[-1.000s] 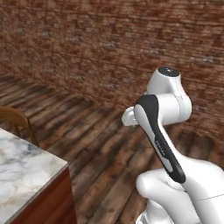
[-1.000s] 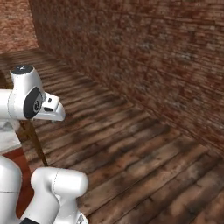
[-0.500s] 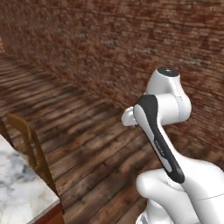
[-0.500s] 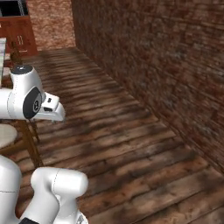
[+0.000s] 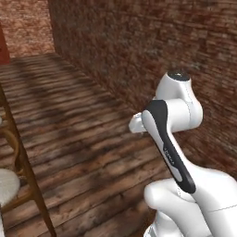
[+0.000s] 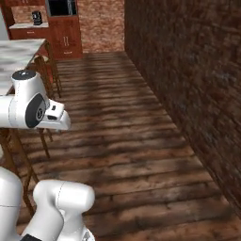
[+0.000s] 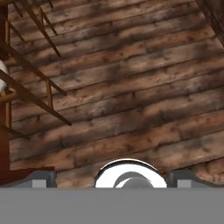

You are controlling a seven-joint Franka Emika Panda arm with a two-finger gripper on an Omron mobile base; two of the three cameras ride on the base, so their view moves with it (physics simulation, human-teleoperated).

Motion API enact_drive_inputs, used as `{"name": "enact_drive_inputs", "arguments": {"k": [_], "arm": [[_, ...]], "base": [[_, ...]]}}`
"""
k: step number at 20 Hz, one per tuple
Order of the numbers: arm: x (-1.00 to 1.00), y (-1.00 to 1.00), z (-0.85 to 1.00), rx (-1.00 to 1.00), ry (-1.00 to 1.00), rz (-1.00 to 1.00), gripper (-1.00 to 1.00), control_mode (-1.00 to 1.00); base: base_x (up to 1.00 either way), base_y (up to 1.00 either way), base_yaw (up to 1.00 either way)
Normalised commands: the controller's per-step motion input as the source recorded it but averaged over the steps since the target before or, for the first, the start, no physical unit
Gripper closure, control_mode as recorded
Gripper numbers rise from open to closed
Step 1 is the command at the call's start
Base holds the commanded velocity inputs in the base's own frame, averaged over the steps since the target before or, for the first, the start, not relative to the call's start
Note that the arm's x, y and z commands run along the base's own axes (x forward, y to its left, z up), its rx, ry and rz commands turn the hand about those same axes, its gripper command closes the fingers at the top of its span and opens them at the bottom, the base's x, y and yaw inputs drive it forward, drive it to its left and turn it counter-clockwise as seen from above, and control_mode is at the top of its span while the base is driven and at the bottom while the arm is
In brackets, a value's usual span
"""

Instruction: Place the large bottle from the dining counter next to the other large bottle outside the sink, and place the small bottle from the dining counter next to the other small bottle inside the sink.

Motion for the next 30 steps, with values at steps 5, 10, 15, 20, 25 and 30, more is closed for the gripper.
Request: {"name": "enact_drive_inputs", "arguments": {"k": [5, 10, 15, 20, 25, 30], "arm": [[0.00, 0.00, 0.00, 0.00, 0.00, 0.00, -1.00, 1.00], [0.00, 0.00, 0.00, 0.00, 0.00, 0.00, -1.00, 1.00], [0.00, 0.00, 0.00, 0.00, 0.00, 0.00, -1.00, 1.00], [0.00, 0.00, 0.00, 0.00, 0.00, 0.00, -1.00, 1.00], [0.00, 0.00, 0.00, 0.00, 0.00, 0.00, -1.00, 1.00], [0.00, 0.00, 0.00, 0.00, 0.00, 0.00, -1.00, 1.00]], "base": [[1.00, -0.51, 0.46], [1.00, -0.44, 0.51], [0.94, -0.29, 0.72], [0.68, -0.31, 0.81], [0.45, -0.40, 0.78], [0.32, -0.48, 0.75]]}}
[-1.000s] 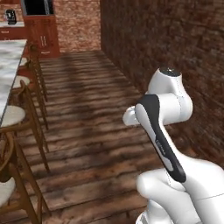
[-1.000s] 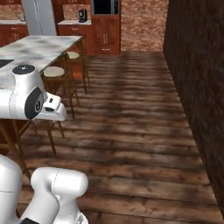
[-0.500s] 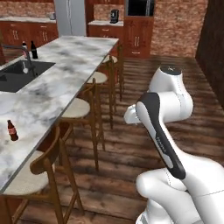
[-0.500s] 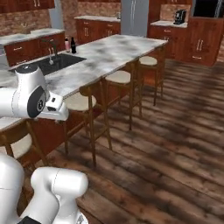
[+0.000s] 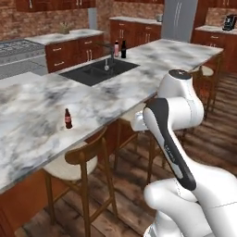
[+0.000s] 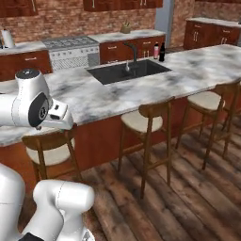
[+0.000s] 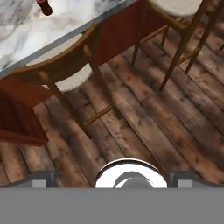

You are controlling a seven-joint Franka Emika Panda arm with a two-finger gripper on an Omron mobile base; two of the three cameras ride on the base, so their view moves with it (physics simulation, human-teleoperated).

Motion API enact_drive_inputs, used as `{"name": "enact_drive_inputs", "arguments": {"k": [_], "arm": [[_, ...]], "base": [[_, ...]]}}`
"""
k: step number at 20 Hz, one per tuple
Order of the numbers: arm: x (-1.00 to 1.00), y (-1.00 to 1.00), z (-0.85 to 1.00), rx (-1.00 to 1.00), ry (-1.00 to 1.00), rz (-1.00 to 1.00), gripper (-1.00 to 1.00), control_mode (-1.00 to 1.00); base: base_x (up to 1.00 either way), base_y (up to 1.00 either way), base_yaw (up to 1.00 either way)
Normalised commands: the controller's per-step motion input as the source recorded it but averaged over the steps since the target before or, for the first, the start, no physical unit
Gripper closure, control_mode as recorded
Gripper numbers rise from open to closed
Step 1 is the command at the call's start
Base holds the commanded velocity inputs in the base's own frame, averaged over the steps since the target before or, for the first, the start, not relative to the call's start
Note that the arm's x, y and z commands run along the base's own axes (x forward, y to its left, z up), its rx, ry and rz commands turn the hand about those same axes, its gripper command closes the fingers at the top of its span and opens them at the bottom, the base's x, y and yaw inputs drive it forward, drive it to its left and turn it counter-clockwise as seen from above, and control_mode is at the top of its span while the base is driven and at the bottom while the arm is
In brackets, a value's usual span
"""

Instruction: Place the large bottle from the dining counter next to the other large bottle outside the sink, and place the small bottle from the dining counter next to the other small bottle inside the sink.

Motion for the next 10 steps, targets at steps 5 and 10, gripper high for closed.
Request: {"name": "enact_drive_inputs", "arguments": {"k": [5, 10], "arm": [[0.00, 0.00, 0.00, 0.00, 0.00, 0.00, -1.00, 1.00], [0.00, 0.00, 0.00, 0.00, 0.00, 0.00, -1.00, 1.00]], "base": [[0.44, -0.44, 0.67], [0.48, -0.47, 0.43]]}}
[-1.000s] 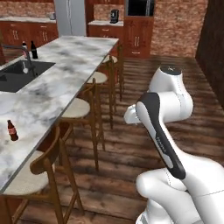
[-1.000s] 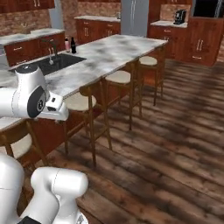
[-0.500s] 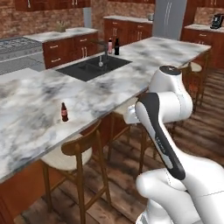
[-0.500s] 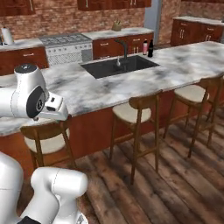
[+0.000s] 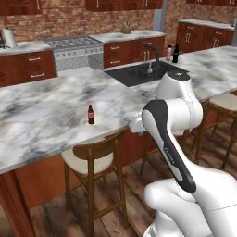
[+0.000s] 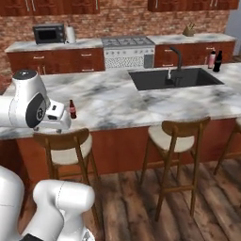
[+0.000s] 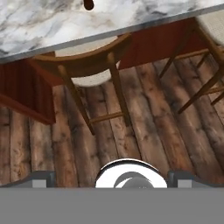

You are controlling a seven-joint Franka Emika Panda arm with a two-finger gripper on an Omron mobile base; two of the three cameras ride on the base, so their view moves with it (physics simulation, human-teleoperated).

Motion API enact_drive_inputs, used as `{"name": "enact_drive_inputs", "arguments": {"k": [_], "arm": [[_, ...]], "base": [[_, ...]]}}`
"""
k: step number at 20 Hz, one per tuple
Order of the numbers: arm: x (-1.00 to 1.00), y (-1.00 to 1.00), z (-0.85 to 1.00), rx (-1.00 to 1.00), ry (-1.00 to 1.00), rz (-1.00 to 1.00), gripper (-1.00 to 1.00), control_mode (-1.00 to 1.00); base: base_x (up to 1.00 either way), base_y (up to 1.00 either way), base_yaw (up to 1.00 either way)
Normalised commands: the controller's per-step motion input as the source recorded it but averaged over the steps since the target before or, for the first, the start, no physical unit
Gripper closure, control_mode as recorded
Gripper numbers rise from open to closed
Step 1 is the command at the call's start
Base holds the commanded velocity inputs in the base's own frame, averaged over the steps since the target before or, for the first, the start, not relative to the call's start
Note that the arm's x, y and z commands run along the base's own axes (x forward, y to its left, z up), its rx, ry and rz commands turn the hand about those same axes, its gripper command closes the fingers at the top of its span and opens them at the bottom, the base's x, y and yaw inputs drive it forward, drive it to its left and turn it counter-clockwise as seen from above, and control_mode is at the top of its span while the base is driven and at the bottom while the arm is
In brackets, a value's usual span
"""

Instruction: Place the large bottle from the dining counter next to the other large bottle outside the sink, and place the small bottle from the dining counter next to the other small bottle inside the sink.

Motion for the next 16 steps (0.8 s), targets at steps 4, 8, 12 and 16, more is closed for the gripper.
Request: {"name": "enact_drive_inputs", "arguments": {"k": [4, 8, 12, 16], "arm": [[0.00, 0.00, 0.00, 0.00, 0.00, 0.00, -1.00, 1.00], [0.00, 0.00, 0.00, 0.00, 0.00, 0.00, -1.00, 1.00], [0.00, 0.00, 0.00, 0.00, 0.00, 0.00, -1.00, 1.00], [0.00, 0.00, 0.00, 0.00, 0.00, 0.00, -1.00, 1.00]], "base": [[0.41, -0.07, 0.31], [0.72, 0.02, 0.23], [1.00, 0.00, 0.25], [0.98, -0.10, 0.29]]}}
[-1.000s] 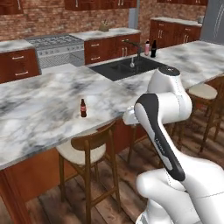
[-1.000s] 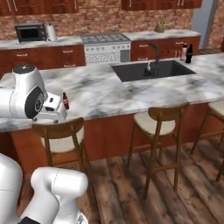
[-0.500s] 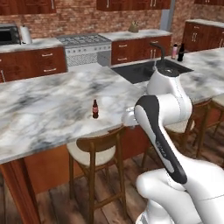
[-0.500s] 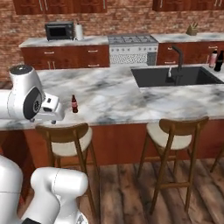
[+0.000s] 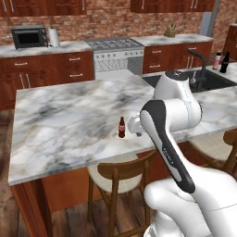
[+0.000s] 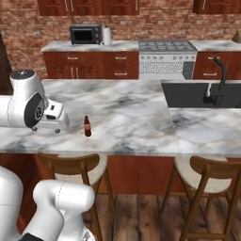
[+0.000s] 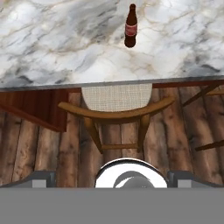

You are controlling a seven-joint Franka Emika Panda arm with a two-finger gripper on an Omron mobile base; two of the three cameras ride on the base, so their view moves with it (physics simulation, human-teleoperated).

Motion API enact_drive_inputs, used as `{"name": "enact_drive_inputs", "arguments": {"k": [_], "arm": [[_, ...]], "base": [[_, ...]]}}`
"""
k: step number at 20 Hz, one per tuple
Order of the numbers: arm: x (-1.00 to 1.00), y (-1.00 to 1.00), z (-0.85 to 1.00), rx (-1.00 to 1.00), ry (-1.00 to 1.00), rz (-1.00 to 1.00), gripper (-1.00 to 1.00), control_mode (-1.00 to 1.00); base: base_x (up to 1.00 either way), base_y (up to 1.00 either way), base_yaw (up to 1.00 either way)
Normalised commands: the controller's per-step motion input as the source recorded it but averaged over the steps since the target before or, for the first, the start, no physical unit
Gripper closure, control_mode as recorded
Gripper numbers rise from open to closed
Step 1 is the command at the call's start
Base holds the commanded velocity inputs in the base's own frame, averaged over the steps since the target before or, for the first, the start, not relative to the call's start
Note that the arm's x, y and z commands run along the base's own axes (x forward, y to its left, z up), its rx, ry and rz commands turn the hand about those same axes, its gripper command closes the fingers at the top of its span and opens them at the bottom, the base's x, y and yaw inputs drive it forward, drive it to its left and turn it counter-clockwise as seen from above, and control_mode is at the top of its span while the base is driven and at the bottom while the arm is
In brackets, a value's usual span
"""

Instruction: Place the large bottle from the dining counter next to the other large bottle outside the sink, and place the small bottle from the dining counter next to the other small bottle inside the sink.

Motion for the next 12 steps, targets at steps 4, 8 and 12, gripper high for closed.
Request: {"name": "enact_drive_inputs", "arguments": {"k": [4, 8, 12], "arm": [[0.00, 0.00, 0.00, 0.00, 0.00, 0.00, -1.00, 1.00], [0.00, 0.00, 0.00, 0.00, 0.00, 0.00, -1.00, 1.00], [0.00, 0.00, 0.00, 0.00, 0.00, 0.00, -1.00, 1.00]], "base": [[0.67, -0.19, 0.27], [0.04, -0.12, 0.05], [0.00, 0.00, 0.00]]}}
